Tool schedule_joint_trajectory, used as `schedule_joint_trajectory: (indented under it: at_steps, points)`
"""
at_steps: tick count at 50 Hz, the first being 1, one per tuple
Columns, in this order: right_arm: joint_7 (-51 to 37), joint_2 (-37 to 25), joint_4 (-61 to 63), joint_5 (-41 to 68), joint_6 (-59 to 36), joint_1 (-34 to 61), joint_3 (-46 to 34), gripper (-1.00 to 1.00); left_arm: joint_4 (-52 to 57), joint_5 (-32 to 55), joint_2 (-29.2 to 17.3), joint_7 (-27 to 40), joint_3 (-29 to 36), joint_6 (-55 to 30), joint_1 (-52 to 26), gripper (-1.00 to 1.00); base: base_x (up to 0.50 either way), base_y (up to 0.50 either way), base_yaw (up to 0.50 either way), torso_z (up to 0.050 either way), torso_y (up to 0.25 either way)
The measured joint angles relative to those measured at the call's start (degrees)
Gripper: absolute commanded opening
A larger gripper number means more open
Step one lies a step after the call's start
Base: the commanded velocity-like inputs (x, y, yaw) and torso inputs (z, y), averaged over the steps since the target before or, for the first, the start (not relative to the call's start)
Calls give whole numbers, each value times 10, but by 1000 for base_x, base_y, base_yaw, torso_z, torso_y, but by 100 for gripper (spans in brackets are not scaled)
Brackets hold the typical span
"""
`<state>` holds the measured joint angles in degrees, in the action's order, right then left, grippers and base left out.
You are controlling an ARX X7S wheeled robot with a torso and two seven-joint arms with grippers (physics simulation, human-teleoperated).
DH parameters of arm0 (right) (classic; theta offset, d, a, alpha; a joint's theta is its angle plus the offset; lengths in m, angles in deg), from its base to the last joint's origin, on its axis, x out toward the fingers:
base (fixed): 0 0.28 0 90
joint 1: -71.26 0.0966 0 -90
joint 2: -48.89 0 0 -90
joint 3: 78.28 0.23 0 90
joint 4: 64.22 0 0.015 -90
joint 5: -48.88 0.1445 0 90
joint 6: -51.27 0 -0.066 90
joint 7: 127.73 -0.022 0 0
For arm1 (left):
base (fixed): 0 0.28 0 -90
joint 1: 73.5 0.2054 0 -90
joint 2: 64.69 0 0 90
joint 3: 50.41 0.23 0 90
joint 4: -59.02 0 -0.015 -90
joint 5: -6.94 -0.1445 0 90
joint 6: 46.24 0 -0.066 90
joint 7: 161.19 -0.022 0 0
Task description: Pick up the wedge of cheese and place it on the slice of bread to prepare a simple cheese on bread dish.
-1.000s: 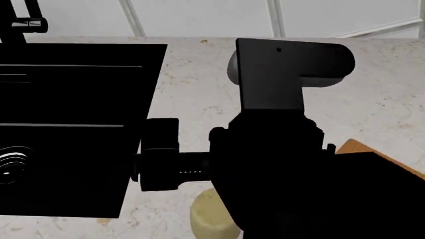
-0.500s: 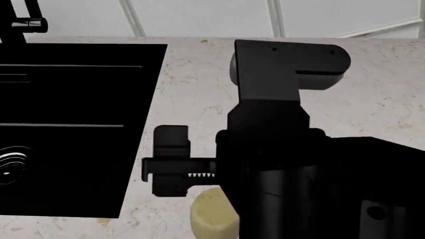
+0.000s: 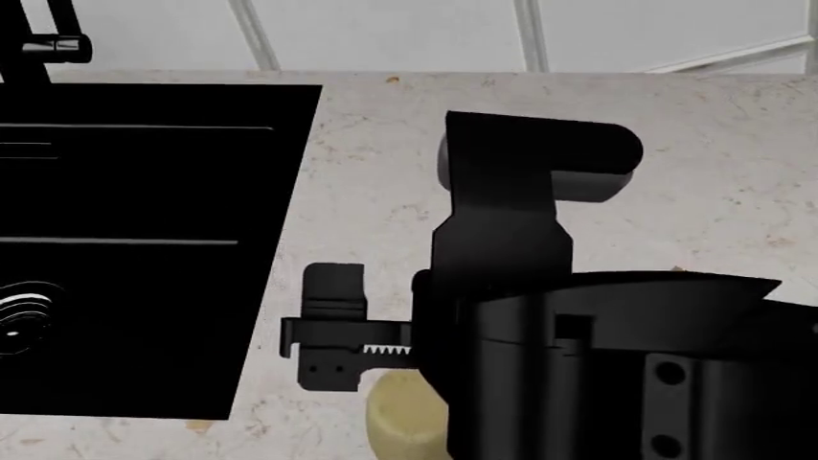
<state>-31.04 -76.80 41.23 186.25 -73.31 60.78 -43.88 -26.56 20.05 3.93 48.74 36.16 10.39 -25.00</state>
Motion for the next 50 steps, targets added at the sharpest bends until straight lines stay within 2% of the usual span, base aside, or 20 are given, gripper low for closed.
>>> schedule_joint_trajectory:
  at_steps: [50]
  points:
    - [84,5,-62,-49,-13,-50,-48,100,2,6,-1,6,-4,11,5,100,0,0,0,0,0]
